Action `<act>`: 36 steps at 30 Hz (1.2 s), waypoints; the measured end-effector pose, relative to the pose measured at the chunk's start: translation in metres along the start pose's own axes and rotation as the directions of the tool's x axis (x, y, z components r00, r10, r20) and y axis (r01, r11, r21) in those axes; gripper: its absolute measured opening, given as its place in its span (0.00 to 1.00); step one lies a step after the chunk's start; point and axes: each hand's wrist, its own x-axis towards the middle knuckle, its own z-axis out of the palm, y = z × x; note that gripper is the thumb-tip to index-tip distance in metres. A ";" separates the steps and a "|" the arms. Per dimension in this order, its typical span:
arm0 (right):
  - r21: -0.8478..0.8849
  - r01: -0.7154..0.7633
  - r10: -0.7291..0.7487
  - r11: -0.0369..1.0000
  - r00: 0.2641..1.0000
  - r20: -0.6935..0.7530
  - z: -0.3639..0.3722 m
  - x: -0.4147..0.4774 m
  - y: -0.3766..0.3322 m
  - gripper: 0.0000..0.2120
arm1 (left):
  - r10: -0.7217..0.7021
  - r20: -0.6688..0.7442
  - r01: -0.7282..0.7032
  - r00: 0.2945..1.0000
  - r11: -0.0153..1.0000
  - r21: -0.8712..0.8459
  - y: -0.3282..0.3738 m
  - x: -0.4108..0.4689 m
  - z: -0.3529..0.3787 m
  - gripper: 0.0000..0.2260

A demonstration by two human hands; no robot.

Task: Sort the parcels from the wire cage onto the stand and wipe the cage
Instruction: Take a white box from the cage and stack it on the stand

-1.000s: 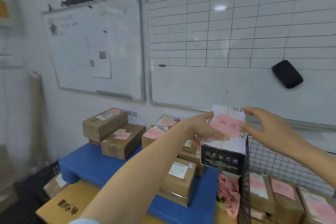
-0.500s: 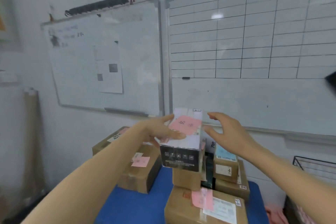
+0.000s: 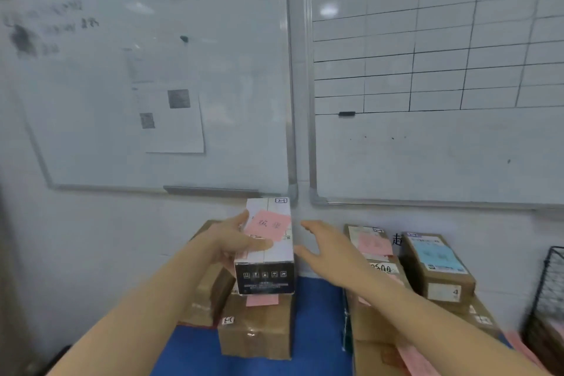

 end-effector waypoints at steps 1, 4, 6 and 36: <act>0.004 -0.022 0.022 1.000 1.000 0.015 0.011 0.006 -0.005 0.26 | 0.004 0.004 -0.004 1.000 1.000 -0.004 -0.007 0.010 -0.004 0.49; 0.036 -0.082 0.080 0.996 0.996 0.042 0.044 0.021 -0.014 0.24 | 0.008 0.027 -0.008 1.000 1.000 -0.009 -0.025 0.038 -0.008 0.48; 0.031 -0.113 0.111 0.993 0.992 0.067 0.063 0.030 -0.012 0.23 | 0.002 0.077 -0.002 0.997 1.000 -0.012 -0.036 0.054 -0.008 0.46; -0.117 -0.174 0.194 0.978 0.963 0.189 0.147 0.079 0.006 0.24 | 0.094 0.227 -0.214 0.969 0.778 0.591 -0.081 0.154 0.001 0.26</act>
